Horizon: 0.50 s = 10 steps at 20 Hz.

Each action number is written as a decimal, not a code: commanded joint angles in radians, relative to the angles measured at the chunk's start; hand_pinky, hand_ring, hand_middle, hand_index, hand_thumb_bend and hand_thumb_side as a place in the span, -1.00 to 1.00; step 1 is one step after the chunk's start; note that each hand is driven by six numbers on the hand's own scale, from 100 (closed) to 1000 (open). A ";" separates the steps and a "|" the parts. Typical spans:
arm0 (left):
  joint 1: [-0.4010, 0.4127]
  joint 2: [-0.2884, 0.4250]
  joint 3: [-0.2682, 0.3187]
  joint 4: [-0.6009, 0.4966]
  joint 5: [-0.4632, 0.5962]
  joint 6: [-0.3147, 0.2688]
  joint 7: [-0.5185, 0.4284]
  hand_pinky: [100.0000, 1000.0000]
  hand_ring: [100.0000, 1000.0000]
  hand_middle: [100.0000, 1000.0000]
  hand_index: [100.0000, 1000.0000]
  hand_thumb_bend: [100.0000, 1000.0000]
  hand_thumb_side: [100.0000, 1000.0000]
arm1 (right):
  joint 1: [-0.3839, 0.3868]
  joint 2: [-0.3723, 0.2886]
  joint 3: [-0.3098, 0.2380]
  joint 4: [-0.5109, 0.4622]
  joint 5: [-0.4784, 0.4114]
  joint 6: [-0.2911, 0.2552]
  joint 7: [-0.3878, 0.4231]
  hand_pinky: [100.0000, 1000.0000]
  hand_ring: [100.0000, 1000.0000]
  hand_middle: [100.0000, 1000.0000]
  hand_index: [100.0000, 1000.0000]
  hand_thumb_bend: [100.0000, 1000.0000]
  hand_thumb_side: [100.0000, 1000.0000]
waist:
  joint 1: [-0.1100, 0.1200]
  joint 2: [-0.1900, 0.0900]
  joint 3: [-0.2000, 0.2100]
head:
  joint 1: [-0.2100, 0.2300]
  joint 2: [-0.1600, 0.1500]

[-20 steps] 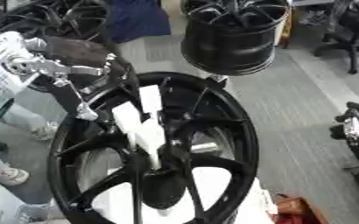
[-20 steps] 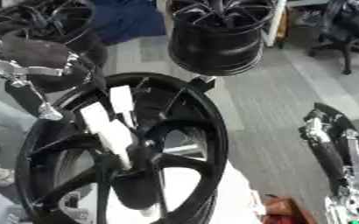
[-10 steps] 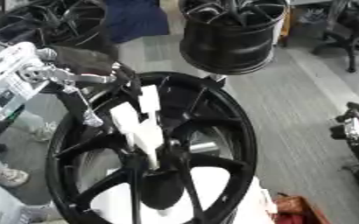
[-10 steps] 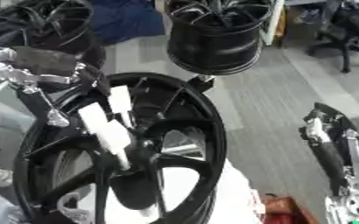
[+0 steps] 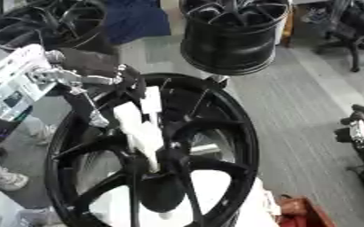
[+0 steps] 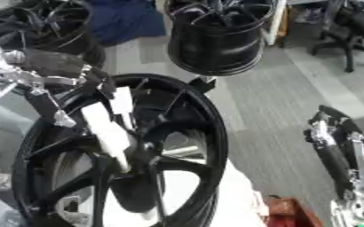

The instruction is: Pull the pin out of the wheel hub.

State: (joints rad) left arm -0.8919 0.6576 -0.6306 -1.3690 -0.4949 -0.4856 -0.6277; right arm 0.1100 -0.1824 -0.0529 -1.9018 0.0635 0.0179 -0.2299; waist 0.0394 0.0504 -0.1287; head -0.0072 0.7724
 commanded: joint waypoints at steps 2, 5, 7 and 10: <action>-0.007 0.011 -0.022 0.011 0.004 -0.284 -0.279 0.50 0.02 0.46 0.63 -0.40 -0.79 | -0.009 -0.021 0.000 -0.012 -0.002 -0.003 0.002 0.06 0.04 0.07 0.57 -1.00 0.03 | -0.002 -0.005 -0.002 | 0.000 -0.002; -0.005 0.028 -0.019 -0.014 0.023 -0.282 -0.279 0.50 0.02 0.45 0.64 -0.39 -0.79 | -0.009 -0.022 -0.001 -0.012 -0.002 -0.002 0.002 0.06 0.04 0.07 0.57 -1.00 0.03 | 0.000 -0.005 0.000 | -0.002 -0.002; -0.003 0.043 -0.013 -0.040 0.041 -0.273 -0.279 0.50 0.01 0.44 0.64 -0.39 -0.80 | -0.008 -0.023 -0.001 -0.012 -0.001 -0.002 0.002 0.06 0.04 0.07 0.57 -1.00 0.03 | 0.001 -0.006 0.002 | -0.003 -0.002; -0.002 0.062 -0.007 -0.076 0.069 -0.252 -0.279 0.49 0.00 0.41 0.64 -0.39 -0.82 | -0.009 -0.024 -0.001 -0.012 0.000 -0.002 0.002 0.06 0.04 0.07 0.56 -1.00 0.03 | 0.001 -0.008 0.004 | -0.005 -0.002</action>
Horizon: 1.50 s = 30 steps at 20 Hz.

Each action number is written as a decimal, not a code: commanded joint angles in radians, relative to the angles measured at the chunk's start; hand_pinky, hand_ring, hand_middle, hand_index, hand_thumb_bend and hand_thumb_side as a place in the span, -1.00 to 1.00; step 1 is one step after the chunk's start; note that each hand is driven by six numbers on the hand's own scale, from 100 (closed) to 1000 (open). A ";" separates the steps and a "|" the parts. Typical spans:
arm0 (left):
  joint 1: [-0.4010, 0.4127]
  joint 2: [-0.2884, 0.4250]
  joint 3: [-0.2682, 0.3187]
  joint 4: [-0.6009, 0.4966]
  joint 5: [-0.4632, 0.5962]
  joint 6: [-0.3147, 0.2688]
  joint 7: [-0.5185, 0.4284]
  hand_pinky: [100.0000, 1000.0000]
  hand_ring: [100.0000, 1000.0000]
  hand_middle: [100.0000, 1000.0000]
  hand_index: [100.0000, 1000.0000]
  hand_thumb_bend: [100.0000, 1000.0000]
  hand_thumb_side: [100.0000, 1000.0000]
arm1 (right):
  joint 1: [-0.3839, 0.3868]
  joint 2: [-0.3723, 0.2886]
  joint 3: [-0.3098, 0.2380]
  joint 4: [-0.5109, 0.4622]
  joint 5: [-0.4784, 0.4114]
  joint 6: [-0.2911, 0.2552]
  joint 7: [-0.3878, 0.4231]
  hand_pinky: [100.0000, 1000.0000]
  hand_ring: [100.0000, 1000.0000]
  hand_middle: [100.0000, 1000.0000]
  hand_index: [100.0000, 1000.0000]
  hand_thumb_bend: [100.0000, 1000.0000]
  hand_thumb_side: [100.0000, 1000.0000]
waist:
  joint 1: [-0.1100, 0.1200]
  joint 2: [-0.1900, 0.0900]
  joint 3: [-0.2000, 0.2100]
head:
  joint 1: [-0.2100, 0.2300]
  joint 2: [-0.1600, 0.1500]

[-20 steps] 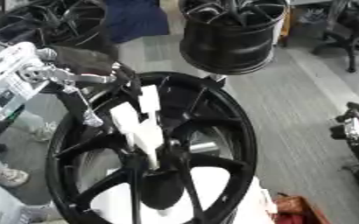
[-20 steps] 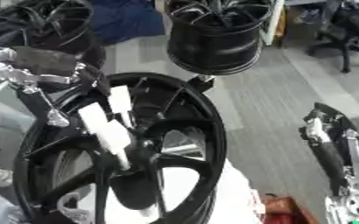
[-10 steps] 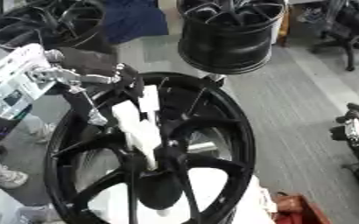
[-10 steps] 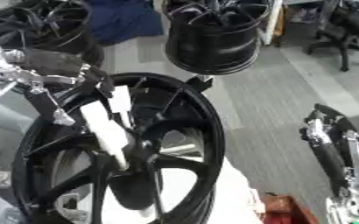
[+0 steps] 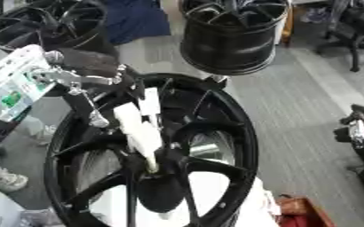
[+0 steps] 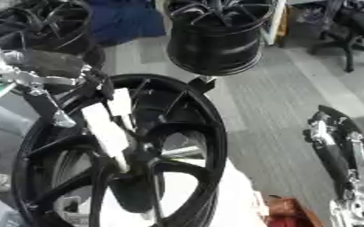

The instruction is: Pull the pin out of the wheel hub.

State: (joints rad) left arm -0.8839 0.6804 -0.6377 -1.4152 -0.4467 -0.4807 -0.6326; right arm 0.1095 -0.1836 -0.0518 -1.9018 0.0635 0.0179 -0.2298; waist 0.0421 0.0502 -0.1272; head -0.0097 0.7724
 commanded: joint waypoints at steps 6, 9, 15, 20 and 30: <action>-0.001 0.049 -0.017 -0.042 0.023 -0.242 -0.274 0.48 -0.02 0.32 0.63 -0.40 -0.81 | -0.009 -0.022 -0.002 -0.012 0.000 -0.003 0.003 0.06 0.04 0.07 0.57 -1.00 0.03 | -0.002 -0.009 0.001 | -0.004 -0.002; 0.003 0.052 -0.016 -0.040 0.019 -0.243 -0.274 0.48 -0.03 0.31 0.62 -0.40 -0.83 | -0.009 -0.023 -0.003 -0.012 0.000 -0.003 0.003 0.06 0.04 0.07 0.56 -1.00 0.03 | -0.002 -0.009 0.001 | -0.005 -0.002; 0.009 0.055 -0.017 -0.033 0.005 -0.245 -0.274 0.48 -0.03 0.29 0.61 -0.41 -0.84 | -0.009 -0.022 -0.003 -0.011 0.000 -0.003 0.004 0.06 0.04 0.07 0.56 -1.00 0.03 | -0.003 -0.008 0.002 | -0.007 -0.002; 0.013 0.049 -0.026 -0.021 0.001 -0.245 -0.274 0.46 -0.05 0.22 0.55 -0.53 -0.83 | -0.009 -0.021 -0.003 -0.011 -0.001 -0.002 0.004 0.06 0.04 0.07 0.56 -1.00 0.03 | -0.005 -0.006 0.001 | -0.007 -0.002; 0.014 0.041 -0.027 -0.009 0.022 -0.237 -0.274 0.40 -0.16 -0.13 0.20 -0.87 -0.81 | -0.008 -0.019 -0.004 -0.010 -0.003 -0.003 0.004 0.07 0.04 0.07 0.56 -1.00 0.03 | -0.006 -0.005 0.000 | -0.009 -0.002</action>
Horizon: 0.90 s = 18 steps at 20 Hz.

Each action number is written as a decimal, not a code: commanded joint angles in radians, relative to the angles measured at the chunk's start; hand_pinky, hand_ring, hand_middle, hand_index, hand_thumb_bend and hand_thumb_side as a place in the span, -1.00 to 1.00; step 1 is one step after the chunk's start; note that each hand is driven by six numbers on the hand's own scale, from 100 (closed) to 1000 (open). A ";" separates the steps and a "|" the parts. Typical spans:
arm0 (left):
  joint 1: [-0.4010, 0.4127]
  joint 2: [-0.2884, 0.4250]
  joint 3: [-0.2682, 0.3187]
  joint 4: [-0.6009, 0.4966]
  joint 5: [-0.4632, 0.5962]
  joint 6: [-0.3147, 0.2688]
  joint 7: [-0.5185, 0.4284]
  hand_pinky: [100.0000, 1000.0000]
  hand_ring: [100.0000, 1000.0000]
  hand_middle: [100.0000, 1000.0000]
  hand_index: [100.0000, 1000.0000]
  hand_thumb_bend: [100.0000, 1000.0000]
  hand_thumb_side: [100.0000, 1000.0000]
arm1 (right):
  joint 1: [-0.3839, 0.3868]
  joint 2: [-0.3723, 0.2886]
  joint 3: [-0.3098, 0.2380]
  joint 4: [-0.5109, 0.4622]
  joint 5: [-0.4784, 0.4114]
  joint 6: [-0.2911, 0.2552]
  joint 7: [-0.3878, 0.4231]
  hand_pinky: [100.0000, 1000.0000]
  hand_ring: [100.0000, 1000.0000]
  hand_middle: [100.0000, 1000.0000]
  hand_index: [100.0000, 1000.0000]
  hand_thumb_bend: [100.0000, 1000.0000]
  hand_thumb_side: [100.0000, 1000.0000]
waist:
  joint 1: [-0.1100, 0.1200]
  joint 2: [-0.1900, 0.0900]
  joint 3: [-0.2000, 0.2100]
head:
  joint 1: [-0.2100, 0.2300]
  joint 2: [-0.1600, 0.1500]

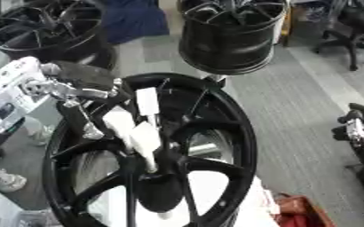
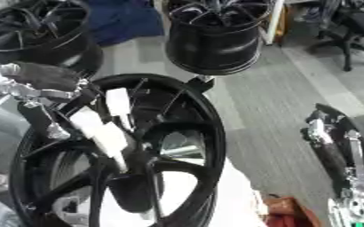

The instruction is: Pull the pin out of the wheel hub.

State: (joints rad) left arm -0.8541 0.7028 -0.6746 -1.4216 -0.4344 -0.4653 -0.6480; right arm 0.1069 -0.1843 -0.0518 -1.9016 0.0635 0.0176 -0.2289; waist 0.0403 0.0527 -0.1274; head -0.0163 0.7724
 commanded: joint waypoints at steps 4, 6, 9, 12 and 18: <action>-0.025 0.024 0.035 -0.024 0.057 -0.218 -0.259 0.36 -0.21 -0.24 0.09 -1.00 -0.78 | -0.004 -0.018 -0.004 -0.009 -0.003 -0.002 0.003 0.07 0.04 0.07 0.57 -1.00 0.04 | -0.004 -0.008 0.002 | -0.003 -0.002; -0.034 0.031 0.053 -0.043 0.097 -0.192 -0.259 0.34 -0.22 -0.25 0.07 -1.00 -0.70 | -0.003 -0.018 -0.005 -0.008 -0.004 -0.002 0.002 0.07 0.04 0.07 0.56 -1.00 0.04 | -0.004 -0.010 0.004 | -0.004 -0.002; -0.051 0.051 0.092 -0.085 0.163 -0.146 -0.259 0.34 -0.22 -0.26 0.07 -1.00 -0.77 | -0.001 -0.018 -0.005 -0.006 -0.004 -0.002 0.002 0.07 0.04 0.07 0.56 -1.00 0.04 | -0.002 -0.012 0.007 | -0.005 -0.002; -0.052 0.086 0.142 -0.128 0.208 -0.105 -0.259 0.34 -0.22 -0.26 0.08 -1.00 -0.77 | 0.001 -0.018 -0.008 -0.005 -0.003 -0.003 0.000 0.07 0.04 0.07 0.56 -1.00 0.04 | 0.000 -0.015 0.010 | -0.008 -0.002; 0.049 0.213 0.298 -0.154 0.241 -0.031 -0.259 0.32 -0.22 -0.24 0.11 -1.00 -0.77 | 0.005 -0.016 -0.014 -0.004 -0.001 -0.003 -0.006 0.07 0.04 0.07 0.56 -1.00 0.04 | 0.003 -0.018 0.029 | -0.017 -0.002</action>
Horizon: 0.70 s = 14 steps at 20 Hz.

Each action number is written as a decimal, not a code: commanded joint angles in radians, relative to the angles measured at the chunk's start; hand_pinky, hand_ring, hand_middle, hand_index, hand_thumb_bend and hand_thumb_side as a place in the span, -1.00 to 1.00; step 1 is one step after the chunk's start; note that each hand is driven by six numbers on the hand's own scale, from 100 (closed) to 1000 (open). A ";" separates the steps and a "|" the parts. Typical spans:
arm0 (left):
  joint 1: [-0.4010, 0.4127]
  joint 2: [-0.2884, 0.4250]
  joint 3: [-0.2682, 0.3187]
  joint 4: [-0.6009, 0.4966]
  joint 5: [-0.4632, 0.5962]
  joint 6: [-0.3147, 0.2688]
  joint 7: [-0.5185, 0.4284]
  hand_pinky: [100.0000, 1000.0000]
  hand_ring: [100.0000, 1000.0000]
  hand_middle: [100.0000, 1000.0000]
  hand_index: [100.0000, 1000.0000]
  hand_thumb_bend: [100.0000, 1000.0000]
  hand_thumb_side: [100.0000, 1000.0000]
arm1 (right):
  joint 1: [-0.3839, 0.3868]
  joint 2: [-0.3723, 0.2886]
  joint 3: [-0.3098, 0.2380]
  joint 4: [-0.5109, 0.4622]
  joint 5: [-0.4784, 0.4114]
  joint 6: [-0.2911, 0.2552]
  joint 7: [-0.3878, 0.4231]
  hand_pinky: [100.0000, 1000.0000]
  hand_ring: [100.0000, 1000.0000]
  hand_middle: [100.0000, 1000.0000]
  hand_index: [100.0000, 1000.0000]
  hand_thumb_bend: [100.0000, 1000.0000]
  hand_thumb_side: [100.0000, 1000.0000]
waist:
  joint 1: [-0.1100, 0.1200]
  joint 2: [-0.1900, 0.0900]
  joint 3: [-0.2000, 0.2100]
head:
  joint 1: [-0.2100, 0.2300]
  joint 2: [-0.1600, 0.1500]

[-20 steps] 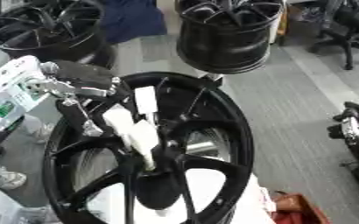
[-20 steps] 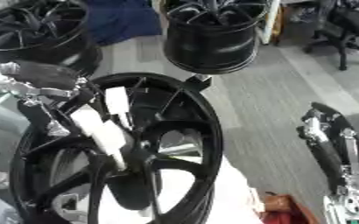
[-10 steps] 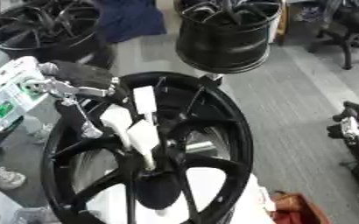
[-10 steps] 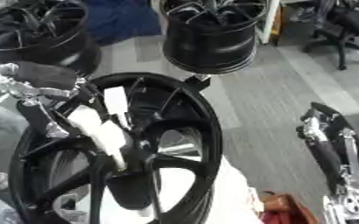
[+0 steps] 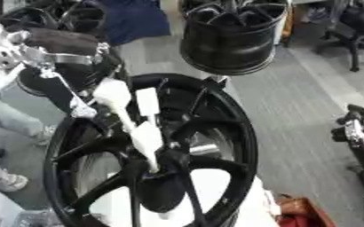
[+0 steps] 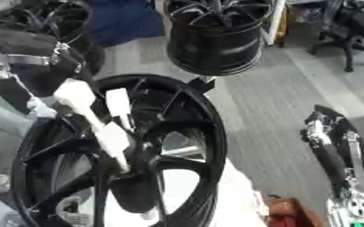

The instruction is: Pull the pin out of the wheel hub.

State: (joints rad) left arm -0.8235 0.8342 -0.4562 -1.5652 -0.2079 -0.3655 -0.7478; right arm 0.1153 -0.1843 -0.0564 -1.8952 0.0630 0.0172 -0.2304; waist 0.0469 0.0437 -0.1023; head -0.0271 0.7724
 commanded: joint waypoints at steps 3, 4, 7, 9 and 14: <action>0.133 0.150 0.193 0.039 0.005 -0.082 -0.159 0.30 -0.21 -0.23 0.13 -1.00 -0.76 | 0.000 -0.013 -0.015 -0.011 0.001 -0.003 -0.009 0.07 0.04 0.07 0.56 -1.00 0.05 | -0.004 -0.009 0.018 | -0.011 -0.002; 0.173 0.164 0.233 0.061 0.004 -0.066 -0.156 0.28 -0.21 -0.23 0.14 -1.00 -0.76 | 0.000 -0.011 -0.016 -0.011 0.001 -0.003 -0.010 0.07 0.04 0.07 0.56 -1.00 0.05 | -0.005 -0.009 0.022 | -0.014 -0.002; 0.302 0.184 0.343 0.163 -0.028 -0.007 -0.113 0.27 -0.16 -0.09 0.28 -1.00 -0.75 | 0.002 -0.009 -0.019 -0.012 0.002 -0.003 -0.013 0.07 0.04 0.07 0.56 -1.00 0.04 | -0.007 -0.008 0.032 | -0.024 -0.002; 0.369 0.176 0.389 0.250 -0.099 0.029 -0.075 0.28 -0.11 0.13 0.49 -0.86 -0.75 | 0.002 -0.008 -0.021 -0.012 0.003 -0.002 -0.015 0.07 0.04 0.07 0.56 -1.00 0.04 | -0.010 -0.007 0.038 | -0.027 -0.002; 0.447 0.115 0.470 0.475 -0.316 0.109 0.061 0.27 -0.05 0.66 0.82 -0.36 0.10 | 0.001 -0.004 -0.022 -0.013 0.004 -0.002 -0.015 0.07 0.04 0.07 0.57 -1.00 0.03 | -0.021 -0.007 0.047 | -0.036 -0.002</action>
State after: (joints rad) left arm -0.3668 0.9297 -0.0203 -1.1284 -0.4805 -0.2686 -0.7160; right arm 0.1236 -0.1808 -0.0736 -1.8952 0.0639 0.0151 -0.2417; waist 0.0228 0.0437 -0.0546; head -0.0580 0.7724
